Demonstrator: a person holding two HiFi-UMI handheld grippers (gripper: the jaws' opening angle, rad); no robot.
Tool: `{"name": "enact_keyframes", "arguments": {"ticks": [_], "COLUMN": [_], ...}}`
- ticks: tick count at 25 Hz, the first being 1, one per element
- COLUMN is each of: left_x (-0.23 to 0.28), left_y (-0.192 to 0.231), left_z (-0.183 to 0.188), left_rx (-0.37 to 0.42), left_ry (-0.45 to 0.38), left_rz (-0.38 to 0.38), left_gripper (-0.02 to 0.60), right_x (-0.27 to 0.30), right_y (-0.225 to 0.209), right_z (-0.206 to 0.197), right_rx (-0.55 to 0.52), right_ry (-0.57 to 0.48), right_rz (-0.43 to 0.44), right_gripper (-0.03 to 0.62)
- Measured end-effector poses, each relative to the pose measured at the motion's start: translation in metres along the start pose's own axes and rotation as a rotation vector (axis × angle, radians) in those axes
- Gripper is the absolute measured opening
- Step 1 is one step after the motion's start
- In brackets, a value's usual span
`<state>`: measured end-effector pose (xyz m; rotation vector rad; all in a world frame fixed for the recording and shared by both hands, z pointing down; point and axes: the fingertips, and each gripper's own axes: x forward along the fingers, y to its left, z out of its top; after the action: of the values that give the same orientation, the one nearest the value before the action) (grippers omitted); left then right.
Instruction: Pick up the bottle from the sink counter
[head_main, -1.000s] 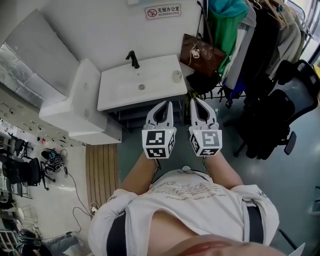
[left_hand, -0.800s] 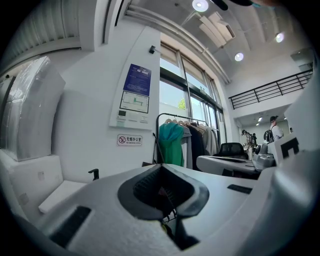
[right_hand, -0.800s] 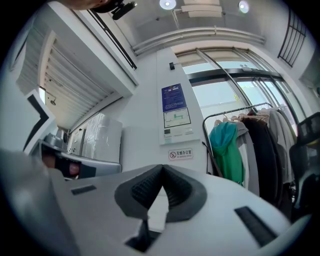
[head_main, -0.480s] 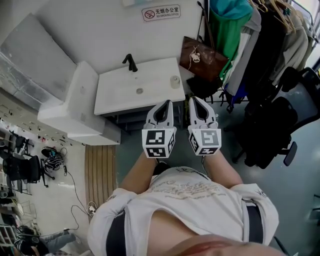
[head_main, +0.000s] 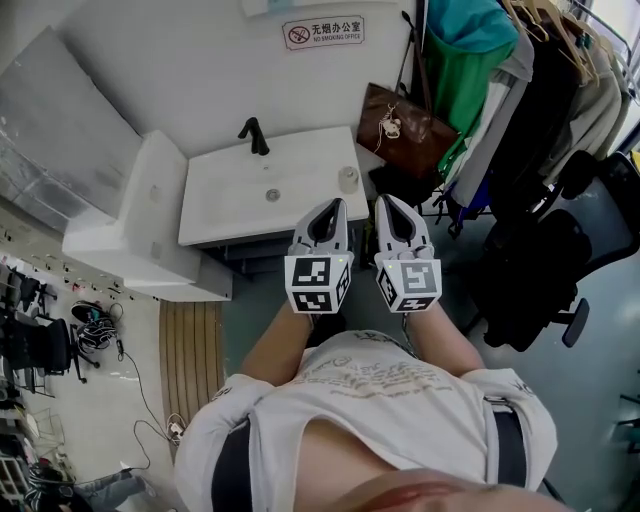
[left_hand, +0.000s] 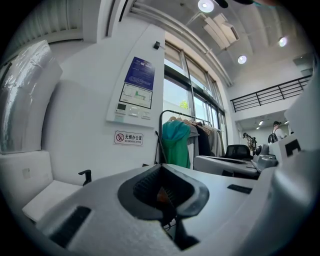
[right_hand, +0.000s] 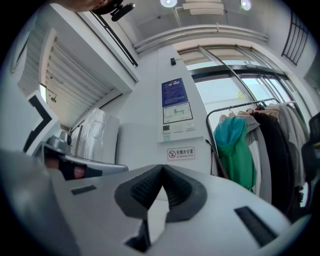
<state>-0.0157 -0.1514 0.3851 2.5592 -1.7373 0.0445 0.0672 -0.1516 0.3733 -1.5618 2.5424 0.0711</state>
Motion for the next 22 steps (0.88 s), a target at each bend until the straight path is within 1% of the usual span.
{"name": "enact_keyframes", "arguments": {"ticks": [5,9,17,22], "left_x": [0.034,0.066,0.128,0.162], "left_y": [0.029,0.052,0.105,0.139], "left_z": [0.002,0.002,0.012,0.011], "left_rx": [-0.020,-0.049,-0.053,-0.061], "left_ry": [-0.008,0.000,0.004,0.016], "left_rz": [-0.010,-0.036,-0.082,-0.110], "left_gripper": [0.020,0.020,0.020,0.020], "right_x": [0.044,0.081,0.163,0.213], "right_y": [-0.001,-0.006,-0.015,-0.016], "right_z": [-0.005,-0.008,-0.016,-0.027], "right_rx": [-0.010,-0.021,-0.026,-0.036], "right_ry": [-0.005,-0.009,0.006,0.032], "right_rz": [0.011,-0.011,-0.044,-0.062], "right_gripper": [0.025,0.025,0.025,0.025]}}
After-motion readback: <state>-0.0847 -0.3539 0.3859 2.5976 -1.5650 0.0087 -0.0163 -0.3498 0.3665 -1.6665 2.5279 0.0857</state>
